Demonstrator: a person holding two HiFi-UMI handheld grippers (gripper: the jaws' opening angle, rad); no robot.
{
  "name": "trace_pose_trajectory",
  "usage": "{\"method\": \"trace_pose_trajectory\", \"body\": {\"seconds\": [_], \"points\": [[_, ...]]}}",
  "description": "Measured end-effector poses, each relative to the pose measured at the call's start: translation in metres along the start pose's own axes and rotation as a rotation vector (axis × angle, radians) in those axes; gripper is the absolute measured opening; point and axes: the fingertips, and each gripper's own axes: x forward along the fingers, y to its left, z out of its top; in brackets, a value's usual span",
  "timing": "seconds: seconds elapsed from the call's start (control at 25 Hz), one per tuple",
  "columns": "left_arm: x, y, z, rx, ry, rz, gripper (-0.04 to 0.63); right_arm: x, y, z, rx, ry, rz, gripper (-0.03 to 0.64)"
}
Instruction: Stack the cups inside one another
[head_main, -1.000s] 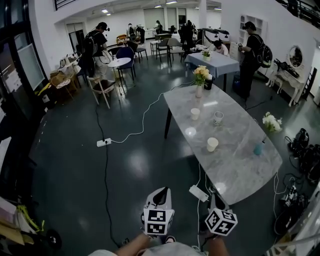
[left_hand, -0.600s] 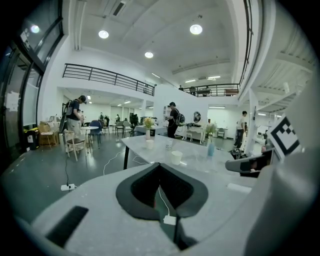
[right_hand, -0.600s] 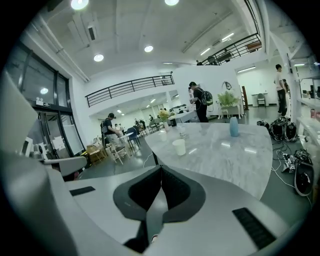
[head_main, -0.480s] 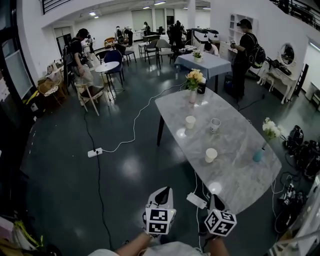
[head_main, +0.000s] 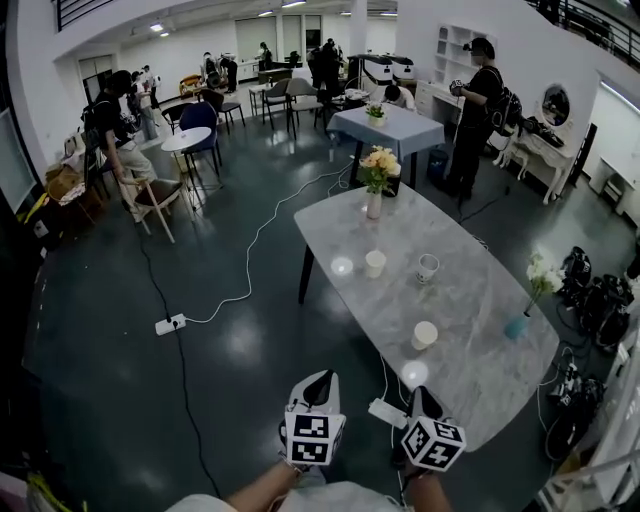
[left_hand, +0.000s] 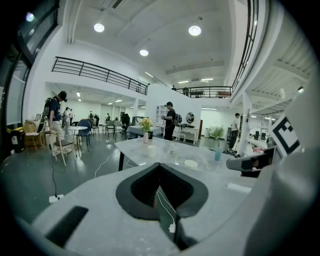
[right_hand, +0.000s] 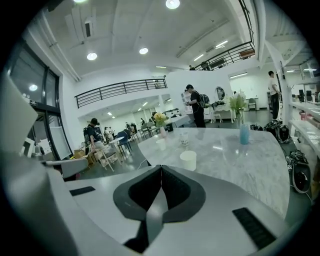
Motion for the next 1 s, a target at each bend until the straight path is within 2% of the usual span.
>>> {"method": "trace_pose_trajectory", "body": {"seconds": [0.56,1.0], "points": [[0.059,0.078,0.017,-0.017,0.003,-0.059,-0.003,0.065,0.042,0.021,0.004,-0.017,-0.070,0.008],[0.083,0.094,0.004,-0.034,0.046,-0.089,-0.003,0.085,0.043,0.012,0.021,0.018,-0.108,0.008]]}}
